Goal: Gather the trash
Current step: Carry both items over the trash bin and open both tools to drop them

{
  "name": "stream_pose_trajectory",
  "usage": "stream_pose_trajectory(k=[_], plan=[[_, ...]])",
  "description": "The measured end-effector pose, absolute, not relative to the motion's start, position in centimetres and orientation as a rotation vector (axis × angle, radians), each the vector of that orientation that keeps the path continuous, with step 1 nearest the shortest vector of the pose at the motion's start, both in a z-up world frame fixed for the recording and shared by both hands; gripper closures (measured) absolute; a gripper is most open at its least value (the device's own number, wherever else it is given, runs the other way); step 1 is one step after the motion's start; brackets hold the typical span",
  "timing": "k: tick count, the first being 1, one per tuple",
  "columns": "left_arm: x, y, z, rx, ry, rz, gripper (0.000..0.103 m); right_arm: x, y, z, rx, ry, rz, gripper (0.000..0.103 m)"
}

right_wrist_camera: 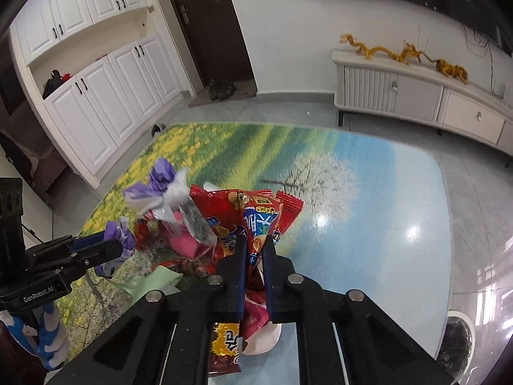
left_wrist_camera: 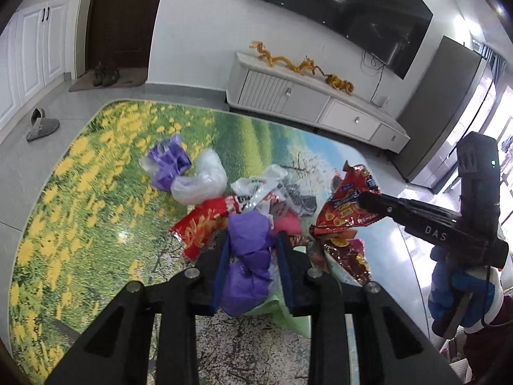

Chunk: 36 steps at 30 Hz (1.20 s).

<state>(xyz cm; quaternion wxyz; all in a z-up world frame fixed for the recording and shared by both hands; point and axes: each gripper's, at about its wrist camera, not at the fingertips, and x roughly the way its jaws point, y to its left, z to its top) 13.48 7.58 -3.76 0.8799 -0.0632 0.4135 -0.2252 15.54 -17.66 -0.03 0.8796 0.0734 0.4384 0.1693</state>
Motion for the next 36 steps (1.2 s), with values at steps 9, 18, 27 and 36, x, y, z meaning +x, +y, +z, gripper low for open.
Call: stream_pose_trajectory(k=[9,18,27,36], plan=[[10.2,8.8,1.7,-0.108,0.739,-0.460,0.076,11.6,-19.0,6.8,0.179,0.753,0.334,0.095],[7.6,4.3,7.9,-0.052,0.611,-0.527,0.076,6.2,-25.0,13.1,0.188,0.593,0.227,0.095],[5.3,-9.8,9.8,0.055,0.608,-0.731,0.076,1.0,-36.2,13.1,0.239,0.537,0.001,0.095],[4.7,-24.4,6.6,0.108,0.748,-0.878,0.076,-1.5,-45.3,6.8,0.352,0.648,-0.146,0.095]])
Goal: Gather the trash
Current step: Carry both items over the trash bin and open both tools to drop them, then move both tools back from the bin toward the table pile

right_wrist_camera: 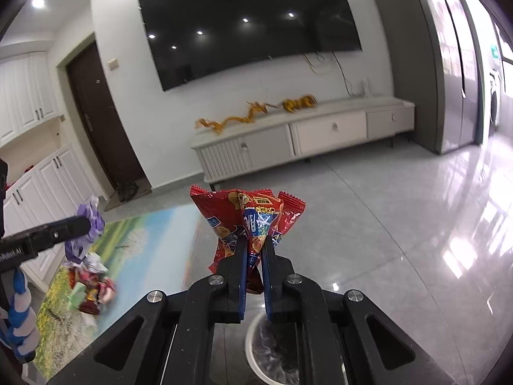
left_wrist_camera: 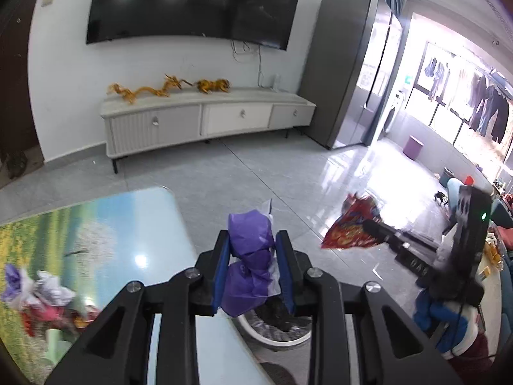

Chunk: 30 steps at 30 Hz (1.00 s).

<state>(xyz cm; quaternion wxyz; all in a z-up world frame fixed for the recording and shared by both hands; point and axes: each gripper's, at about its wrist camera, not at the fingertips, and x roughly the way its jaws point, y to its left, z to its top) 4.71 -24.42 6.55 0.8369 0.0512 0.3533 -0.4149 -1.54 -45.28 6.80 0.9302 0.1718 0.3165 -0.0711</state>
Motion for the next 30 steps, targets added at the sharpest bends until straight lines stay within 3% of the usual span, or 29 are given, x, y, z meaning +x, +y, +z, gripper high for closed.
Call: stream_pose_trajectory(k=[14,17,18,30], plan=[[6.0,-34.8,-4.0,0.101,1.002,-0.925,0.071,-2.2,-51.1,-6.8,0.462,0.938,-0.211,0.090],[6.5,-35.6,-5.4,0.084,1.046,-0.928,0.051,-1.9,-51.8,-8.3,0.478,0.970,-0.212,0.068],[6.6,-35.8,-5.6,0.087,1.049,-0.923,0.047,-1.9,-51.7,-8.7,0.483,0.981,-0.207,0.066],[6.4,-36.1,-4.3,0.098,1.010,-0.906,0.047,-2.6,-53.9,-8.2,0.486,0.958,-0.262,0.062]])
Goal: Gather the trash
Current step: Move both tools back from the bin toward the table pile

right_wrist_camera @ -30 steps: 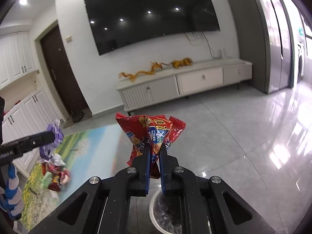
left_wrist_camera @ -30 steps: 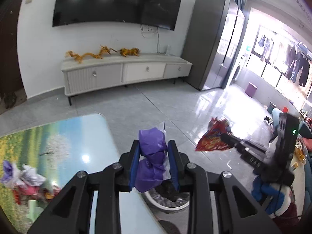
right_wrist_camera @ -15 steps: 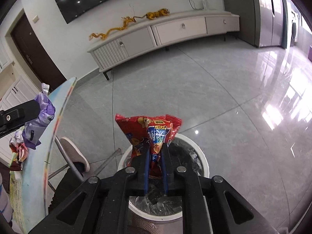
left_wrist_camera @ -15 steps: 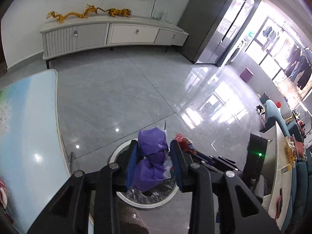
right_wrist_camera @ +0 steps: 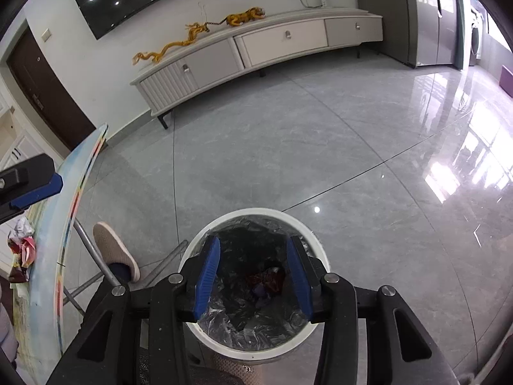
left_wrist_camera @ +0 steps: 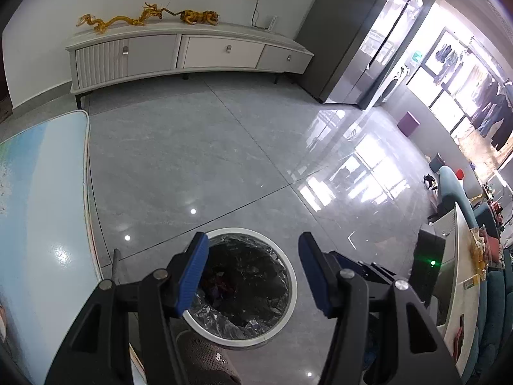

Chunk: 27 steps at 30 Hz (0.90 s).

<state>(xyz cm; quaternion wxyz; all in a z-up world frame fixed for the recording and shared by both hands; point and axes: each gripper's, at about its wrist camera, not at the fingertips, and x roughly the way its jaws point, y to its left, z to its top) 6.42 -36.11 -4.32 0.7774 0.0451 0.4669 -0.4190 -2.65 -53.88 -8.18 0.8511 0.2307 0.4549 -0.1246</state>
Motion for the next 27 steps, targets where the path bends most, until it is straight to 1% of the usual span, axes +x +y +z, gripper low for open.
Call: stream_pose_trajectory(k=[2,5,9,15,20,27], plan=[[6.0,-35.9,-3.7,0.098,0.986,-0.899,0.047,-3.2,-54.2,-7.3,0.489,0.937,-0.278,0.061],[5.4,-35.3,-2.4,0.074,0.938,-0.895,0.047,-4.2,-54.4,-5.6,0.483,0.900,-0.302,0.057],[4.2,-34.4,0.2,0.051,0.847,-0.895,0.047,-5.3,-54.6,-3.4,0.479,0.851,-0.331,0.056],[2.5,-32.4,3.0,0.143,0.779,-0.926,0.047,-6.6,-54.4,0.0,0.454,0.777,-0.367,0.056],[2.2,-28.5,4.3,0.169,0.740,-0.885,0.047,-7.6,-53.2,3.0,0.422,0.717,-0.388,0.056],[3.5,-20.4,6.9,0.166,0.685,-0.780,0.047,-8.6,-49.9,8.3,0.343,0.641,-0.387,0.056]])
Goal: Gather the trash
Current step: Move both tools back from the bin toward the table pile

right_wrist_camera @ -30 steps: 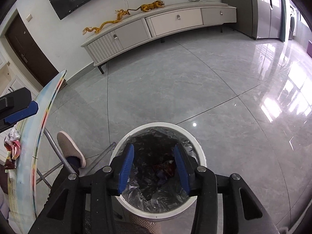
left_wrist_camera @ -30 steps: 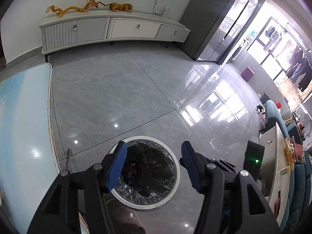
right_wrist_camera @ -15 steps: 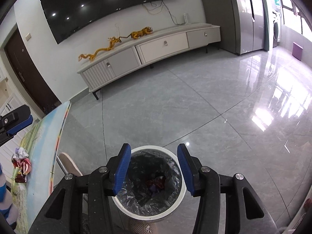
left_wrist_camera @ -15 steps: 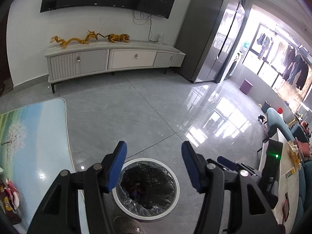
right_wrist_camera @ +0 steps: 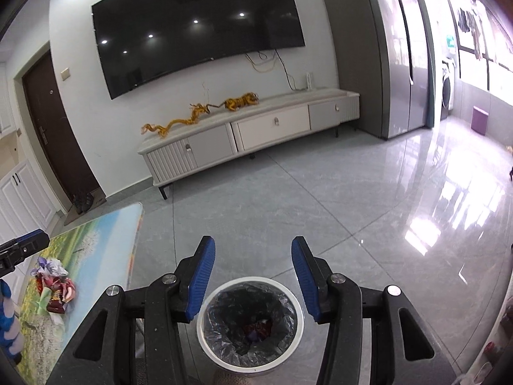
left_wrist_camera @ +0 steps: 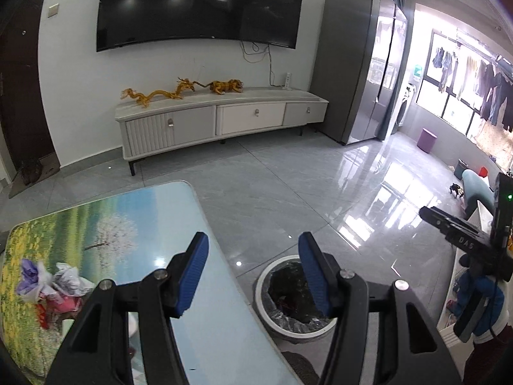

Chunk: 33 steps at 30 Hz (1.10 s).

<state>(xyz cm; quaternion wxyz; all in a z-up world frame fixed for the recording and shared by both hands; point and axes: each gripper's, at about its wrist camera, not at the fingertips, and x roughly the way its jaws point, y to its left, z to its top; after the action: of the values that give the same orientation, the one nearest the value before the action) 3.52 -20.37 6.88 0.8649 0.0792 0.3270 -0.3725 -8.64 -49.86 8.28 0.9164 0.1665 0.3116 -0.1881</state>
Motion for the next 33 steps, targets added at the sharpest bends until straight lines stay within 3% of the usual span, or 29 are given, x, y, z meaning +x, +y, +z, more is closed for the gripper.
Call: stream_pose_trajectory(k=[10,18,33], plan=[[5.8,-6.0,11.0,0.124,0.564,-0.549,0.046,-8.1,-43.4,15.8,0.219,0.553,-0.279,0.056],[5.6,4.2,10.1,0.068,0.556,-0.310,0.046,-7.5,-40.1,19.2,0.169,0.525,-0.156,0.056],[1.0,16.3,6.4,-0.036,0.588,-0.040,0.047,-0.8,-34.4,15.4,0.185,0.619,0.061,0.057]])
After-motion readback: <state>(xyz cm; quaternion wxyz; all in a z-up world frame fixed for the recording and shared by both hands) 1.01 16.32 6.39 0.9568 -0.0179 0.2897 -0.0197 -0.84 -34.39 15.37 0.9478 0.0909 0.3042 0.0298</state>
